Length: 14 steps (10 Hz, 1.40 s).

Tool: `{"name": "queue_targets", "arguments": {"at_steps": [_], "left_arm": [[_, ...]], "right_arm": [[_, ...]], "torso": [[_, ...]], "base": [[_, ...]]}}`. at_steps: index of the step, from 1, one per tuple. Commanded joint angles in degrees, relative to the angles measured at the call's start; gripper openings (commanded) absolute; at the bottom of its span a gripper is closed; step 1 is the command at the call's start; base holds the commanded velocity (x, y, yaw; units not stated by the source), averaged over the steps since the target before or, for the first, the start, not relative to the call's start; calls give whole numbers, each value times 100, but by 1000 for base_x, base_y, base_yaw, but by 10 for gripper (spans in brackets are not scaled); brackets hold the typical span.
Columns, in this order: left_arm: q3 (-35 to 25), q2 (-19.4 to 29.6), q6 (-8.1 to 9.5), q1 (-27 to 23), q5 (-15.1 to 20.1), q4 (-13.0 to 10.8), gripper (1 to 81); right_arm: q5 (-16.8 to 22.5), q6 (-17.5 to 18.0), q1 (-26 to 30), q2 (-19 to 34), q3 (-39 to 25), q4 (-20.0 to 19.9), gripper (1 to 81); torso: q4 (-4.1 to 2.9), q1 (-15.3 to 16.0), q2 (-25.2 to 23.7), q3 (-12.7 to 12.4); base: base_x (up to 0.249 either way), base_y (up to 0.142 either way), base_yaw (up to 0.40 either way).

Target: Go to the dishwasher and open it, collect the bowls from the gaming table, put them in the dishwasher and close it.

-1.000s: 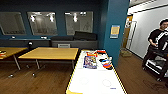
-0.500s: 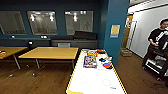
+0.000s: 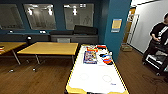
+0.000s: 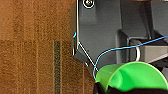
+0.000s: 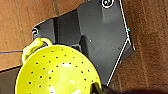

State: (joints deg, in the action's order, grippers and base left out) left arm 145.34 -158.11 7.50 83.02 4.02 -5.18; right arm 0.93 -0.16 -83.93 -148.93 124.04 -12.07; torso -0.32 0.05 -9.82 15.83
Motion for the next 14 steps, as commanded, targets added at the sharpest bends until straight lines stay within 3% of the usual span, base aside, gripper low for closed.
{"name": "queue_targets", "arguments": {"at_steps": [1, 6, 14], "left_arm": [[30, 113, -20, -255, 336, -44, 10], [30, 104, -20, -255, 336, -53, 10], [38, 104, -20, -220, 327, -53, 10]], "right_arm": [[356, -19, 276, 151, -30, 47, 10], [356, -19, 284, 98, 23, 56, 10], [356, -72, 240, 28, 110, 117, 10]], "torso": [[0, 0, 0, 5], [0, 5, 0, -4], [0, -2, 2, -2]], "base": [[0, 0, 0], [-29, 0, 0], [-117, 0, 0]]}}
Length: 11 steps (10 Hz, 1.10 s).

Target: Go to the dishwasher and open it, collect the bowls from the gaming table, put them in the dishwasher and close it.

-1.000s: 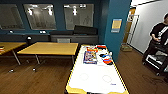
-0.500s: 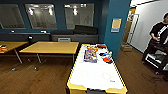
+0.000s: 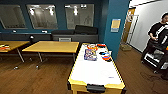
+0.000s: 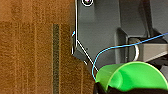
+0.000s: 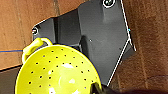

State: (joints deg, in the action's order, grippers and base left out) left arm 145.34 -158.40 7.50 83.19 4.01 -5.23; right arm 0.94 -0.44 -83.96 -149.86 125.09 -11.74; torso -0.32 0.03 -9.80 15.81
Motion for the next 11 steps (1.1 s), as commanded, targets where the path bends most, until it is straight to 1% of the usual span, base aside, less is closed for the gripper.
{"name": "queue_targets", "arguments": {"at_steps": [1, 6, 8, 11], "left_arm": [[39, 133, -20, -236, 328, -48, 10], [39, 107, -20, -211, 328, -48, 10], [39, 89, -20, -211, 328, -119, 10], [170, 19, -20, -211, 328, -127, 10]], "right_arm": [[354, -53, 234, 68, 76, 93, 10], [354, -44, 217, -38, 146, 137, 10], [354, -44, 217, -82, 199, 137, 10], [354, -44, 208, -187, 331, 146, 10]], "torso": [[0, 0, 0, 0], [0, -2, 0, 0], [0, -2, 0, 0], [0, -3, 0, 0]], "base": [[-133, 0, 0], [-135, 0, 0], [-135, 0, 0], [-134, 0, 0]]}}
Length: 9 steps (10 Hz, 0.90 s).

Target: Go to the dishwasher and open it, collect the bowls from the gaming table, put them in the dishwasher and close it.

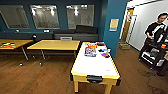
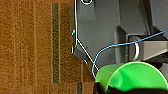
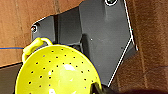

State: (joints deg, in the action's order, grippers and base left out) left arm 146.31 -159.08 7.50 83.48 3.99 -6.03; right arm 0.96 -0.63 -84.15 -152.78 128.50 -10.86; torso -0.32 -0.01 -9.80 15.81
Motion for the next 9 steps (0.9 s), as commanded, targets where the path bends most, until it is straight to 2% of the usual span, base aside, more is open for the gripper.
{"name": "queue_targets", "arguments": {"at_steps": [1, 4, 9], "left_arm": [[73, 77, -20, -240, 331, -47, 10], [108, 59, -20, -231, 252, -91, 10], [117, 24, -20, -222, 252, -91, 10]], "right_arm": [[352, -24, 227, 96, -2, 58, 10], [352, -24, 219, 96, -2, 58, 10], [352, -24, 210, 52, 7, 58, 10]], "torso": [[0, 1, 0, 0], [0, 1, 0, 0], [0, 1, -5, 0]], "base": [[-132, 0, 0], [-103, 0, 0], [0, 0, 0]]}}
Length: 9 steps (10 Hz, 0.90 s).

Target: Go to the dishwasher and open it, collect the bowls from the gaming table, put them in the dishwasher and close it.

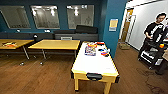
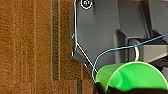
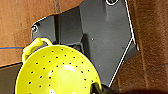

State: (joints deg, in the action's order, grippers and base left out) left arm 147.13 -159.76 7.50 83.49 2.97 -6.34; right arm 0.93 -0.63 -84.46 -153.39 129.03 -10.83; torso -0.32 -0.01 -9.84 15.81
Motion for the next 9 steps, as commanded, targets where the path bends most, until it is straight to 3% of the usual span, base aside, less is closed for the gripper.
{"name": "queue_targets", "arguments": {"at_steps": [1, 7, 9], "left_arm": [[35, 93, -20, -215, 353, -60, 10], [79, 93, -20, -206, 274, -131, 10], [79, 66, -20, -206, 274, -245, 10]], "right_arm": [[356, -33, 240, 96, -45, 63, 10], [356, -33, 240, 96, -19, 63, 10], [356, -33, 231, 96, -19, 63, 10]], "torso": [[0, 1, 0, 0], [0, 1, 0, 0], [0, 1, 0, 0]], "base": [[0, 0, 0], [0, 0, 0], [0, 0, -338]]}}
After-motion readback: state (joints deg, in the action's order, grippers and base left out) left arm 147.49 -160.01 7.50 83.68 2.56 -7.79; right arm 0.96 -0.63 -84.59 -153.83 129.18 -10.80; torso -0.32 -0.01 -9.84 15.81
